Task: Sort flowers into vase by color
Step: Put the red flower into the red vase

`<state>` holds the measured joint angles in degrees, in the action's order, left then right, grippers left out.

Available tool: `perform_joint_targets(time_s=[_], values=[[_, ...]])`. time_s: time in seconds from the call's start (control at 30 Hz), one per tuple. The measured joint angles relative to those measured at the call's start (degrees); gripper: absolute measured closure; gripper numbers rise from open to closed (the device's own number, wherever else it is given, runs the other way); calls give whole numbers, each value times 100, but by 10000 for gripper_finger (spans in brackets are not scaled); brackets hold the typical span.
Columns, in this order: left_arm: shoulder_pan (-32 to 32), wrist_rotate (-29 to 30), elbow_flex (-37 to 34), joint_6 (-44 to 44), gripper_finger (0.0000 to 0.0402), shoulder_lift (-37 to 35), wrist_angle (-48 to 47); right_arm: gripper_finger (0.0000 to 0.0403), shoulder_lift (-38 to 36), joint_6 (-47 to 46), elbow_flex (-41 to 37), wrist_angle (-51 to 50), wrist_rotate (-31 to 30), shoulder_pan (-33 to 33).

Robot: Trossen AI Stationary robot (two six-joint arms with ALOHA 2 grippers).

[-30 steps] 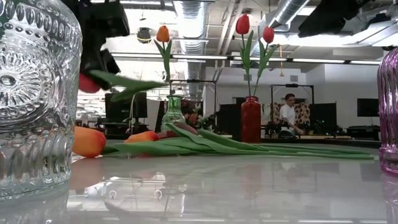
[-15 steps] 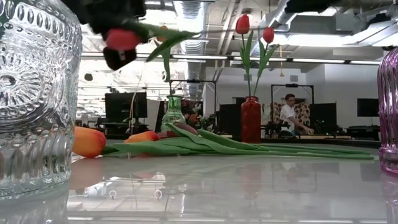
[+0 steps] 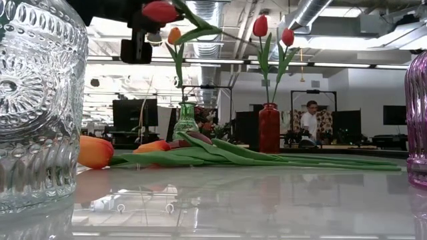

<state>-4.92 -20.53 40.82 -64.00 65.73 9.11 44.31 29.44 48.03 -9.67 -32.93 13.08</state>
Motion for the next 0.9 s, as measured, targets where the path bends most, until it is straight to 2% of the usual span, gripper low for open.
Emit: perform_joint_targets(time_s=[0.2,0.47,0.7,0.9], values=[[-140,170,0,-1038,399,0,552,207,58,663,0,291,2,0],[-156,791,0,-1596,399,0,1225,207,505,1029,0,502,1,-4],[-109,735,0,-2035,399,0,1216,207,758,1020,0,543,0,-4],[-27,271,0,-2349,399,0,1086,207,728,1004,0,555,-4,-2]])
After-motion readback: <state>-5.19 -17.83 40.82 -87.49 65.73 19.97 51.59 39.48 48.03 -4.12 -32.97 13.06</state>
